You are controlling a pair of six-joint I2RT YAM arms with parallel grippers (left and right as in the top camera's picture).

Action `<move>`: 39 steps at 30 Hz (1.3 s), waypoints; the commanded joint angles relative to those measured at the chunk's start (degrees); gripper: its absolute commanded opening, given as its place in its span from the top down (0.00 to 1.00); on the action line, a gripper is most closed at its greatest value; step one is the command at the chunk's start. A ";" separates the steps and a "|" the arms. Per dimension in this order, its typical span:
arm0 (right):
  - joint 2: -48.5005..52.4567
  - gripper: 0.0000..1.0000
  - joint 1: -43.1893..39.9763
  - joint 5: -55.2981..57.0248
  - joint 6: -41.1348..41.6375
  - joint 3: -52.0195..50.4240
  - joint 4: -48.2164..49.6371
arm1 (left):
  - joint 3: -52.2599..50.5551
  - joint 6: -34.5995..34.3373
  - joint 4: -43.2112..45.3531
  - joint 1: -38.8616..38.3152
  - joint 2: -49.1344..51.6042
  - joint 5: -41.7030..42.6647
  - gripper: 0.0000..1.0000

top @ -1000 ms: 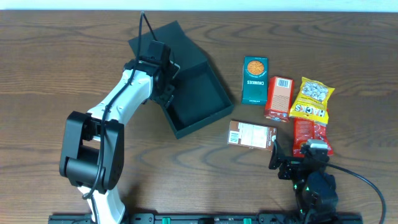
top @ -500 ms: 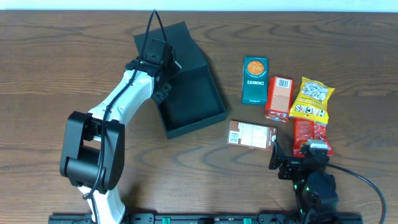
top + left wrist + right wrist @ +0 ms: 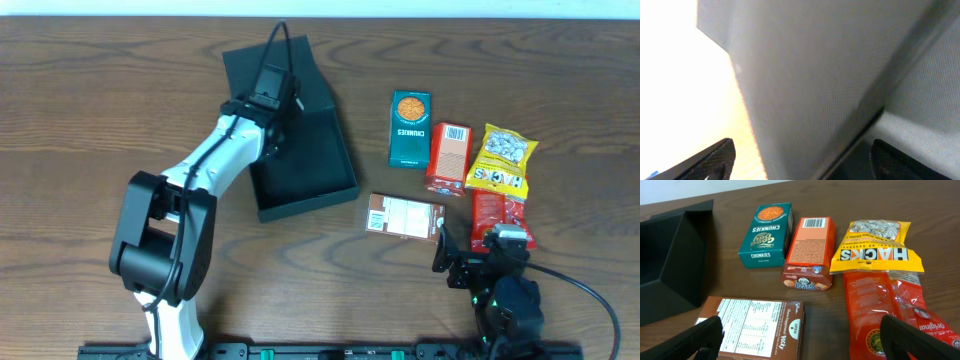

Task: Pack container

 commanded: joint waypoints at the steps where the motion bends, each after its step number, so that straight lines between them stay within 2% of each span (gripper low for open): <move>1: -0.35 0.01 -0.35 0.68 -0.76 -0.61 -0.15 | 0.24 4.26 1.38 -1.16 0.52 -5.44 0.13; 7: -0.35 0.01 -0.35 0.68 -0.76 -0.61 -0.15 | 0.24 4.07 6.14 -2.19 0.44 -10.54 0.17; 10: -0.35 0.01 -0.35 0.66 -0.76 -0.61 -0.15 | 0.52 -1.31 8.20 -3.04 -0.48 -11.93 0.17; 14: -0.35 0.01 -0.35 0.66 -0.76 -0.61 -0.15 | 1.36 -16.76 6.49 -4.59 -3.85 -10.29 0.07; 16: -0.35 0.01 -0.35 0.66 -0.76 -0.61 -0.15 | 1.73 -25.11 2.49 -5.09 -6.40 -5.90 0.03; 18: -0.35 0.01 -0.35 0.66 -0.76 -0.61 -0.15 | 1.88 -34.64 -3.19 -5.09 -9.31 2.32 0.05; 21: -0.35 0.01 -0.35 0.66 -0.76 -0.61 -0.15 | 1.88 -46.99 -9.92 -4.11 -12.24 11.02 0.15; 24: -0.35 0.01 -0.35 0.66 -0.76 -0.61 -0.17 | 1.86 -62.42 -17.59 -2.56 -13.18 13.00 0.16; 26: -0.35 0.01 -0.35 0.66 -0.76 -0.61 -0.17 | 1.62 -68.43 -21.68 -1.68 -12.76 13.07 0.17; 32: -0.35 0.01 -0.35 0.68 -0.76 -0.61 -0.15 | -0.79 -75.12 -23.19 0.33 -10.54 17.07 0.21; 39: -0.35 0.01 -0.35 0.66 -0.76 -0.61 -0.17 | -1.64 -75.67 -23.21 1.64 -5.68 16.85 0.22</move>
